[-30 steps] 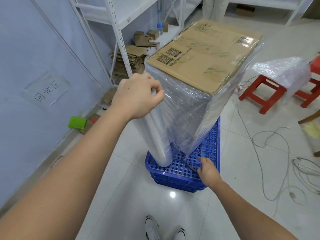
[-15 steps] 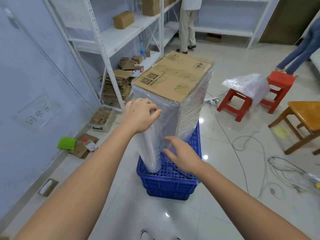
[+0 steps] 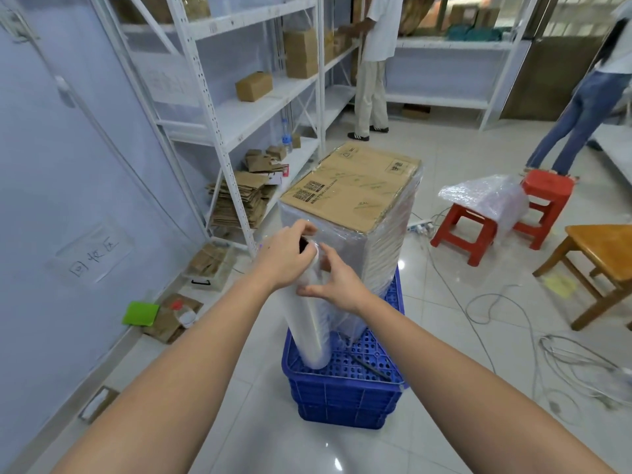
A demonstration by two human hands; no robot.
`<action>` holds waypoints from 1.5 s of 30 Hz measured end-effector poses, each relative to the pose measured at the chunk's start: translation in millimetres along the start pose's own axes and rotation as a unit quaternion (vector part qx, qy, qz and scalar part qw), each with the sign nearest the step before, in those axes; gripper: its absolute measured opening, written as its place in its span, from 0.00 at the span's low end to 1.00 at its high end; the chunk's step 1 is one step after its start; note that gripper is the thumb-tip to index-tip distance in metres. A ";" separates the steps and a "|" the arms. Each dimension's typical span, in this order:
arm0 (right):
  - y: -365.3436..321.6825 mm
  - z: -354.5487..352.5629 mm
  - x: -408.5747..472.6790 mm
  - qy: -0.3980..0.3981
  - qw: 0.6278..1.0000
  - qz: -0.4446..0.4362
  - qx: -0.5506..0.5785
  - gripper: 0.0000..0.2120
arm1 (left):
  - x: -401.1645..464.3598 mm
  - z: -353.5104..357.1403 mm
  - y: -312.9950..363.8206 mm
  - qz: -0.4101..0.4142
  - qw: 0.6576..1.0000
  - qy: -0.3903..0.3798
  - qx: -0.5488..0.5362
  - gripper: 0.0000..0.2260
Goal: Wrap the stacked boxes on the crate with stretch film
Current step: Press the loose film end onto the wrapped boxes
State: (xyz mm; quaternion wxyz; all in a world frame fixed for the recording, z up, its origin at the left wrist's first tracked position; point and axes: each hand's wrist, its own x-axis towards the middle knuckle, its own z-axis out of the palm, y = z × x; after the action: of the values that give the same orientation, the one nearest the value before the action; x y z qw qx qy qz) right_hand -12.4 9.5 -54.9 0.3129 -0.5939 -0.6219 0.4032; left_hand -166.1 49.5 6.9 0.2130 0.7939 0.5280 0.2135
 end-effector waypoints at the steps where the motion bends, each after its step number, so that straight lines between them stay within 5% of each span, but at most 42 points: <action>1: 2.1 -0.1 1.9 -0.006 1.000 -0.003 0.001 0.51 | -0.1 -1.6 -1.5 0.005 1.000 -0.002 -0.003 0.17; 3: 3.5 -0.6 5.6 -0.010 1.000 -0.008 0.002 0.43 | 0.3 -5.5 -3.7 0.024 0.999 -0.030 0.006 0.20; 7: 0.6 -0.9 10.5 -0.010 1.000 -0.011 0.004 0.43 | -2.9 -5.0 -11.2 0.075 0.977 -0.068 0.189 0.30; 10: 0.1 -1.7 12.8 -0.005 1.000 -0.021 -0.003 0.38 | -6.5 -1.3 -18.6 0.013 0.981 -0.077 0.177 0.34; 16: -5.1 -10.3 18.5 -0.004 0.998 -0.028 -0.051 0.30 | -1.6 -3.9 -26.7 0.033 0.978 -0.075 0.189 0.34; 24: 1.1 -16.1 15.7 0.039 0.997 -0.036 -0.052 0.28 | 2.0 -10.9 -26.6 0.092 0.976 -0.086 0.177 0.35; 31: -21.0 -13.9 27.7 -0.011 0.992 -0.072 -0.103 0.44 | 2.8 -32.4 -37.5 0.158 0.966 -0.130 0.156 0.39; 40: -19.3 0.5 25.6 0.025 0.995 -0.056 -0.076 0.41 | 11.7 -33.0 -50.5 0.176 0.968 -0.121 0.133 0.39; 45: -23.7 -4.9 27.8 0.016 0.985 -0.049 -0.162 0.40 | 22.5 -27.1 -52.0 0.148 0.973 -0.123 0.129 0.41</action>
State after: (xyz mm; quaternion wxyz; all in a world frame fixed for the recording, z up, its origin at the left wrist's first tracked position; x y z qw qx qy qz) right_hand -22.4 38.4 -34.3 0.2413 -0.6122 -0.7022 0.2719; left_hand -212.3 91.8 2.4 0.1378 0.9042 0.3976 0.0737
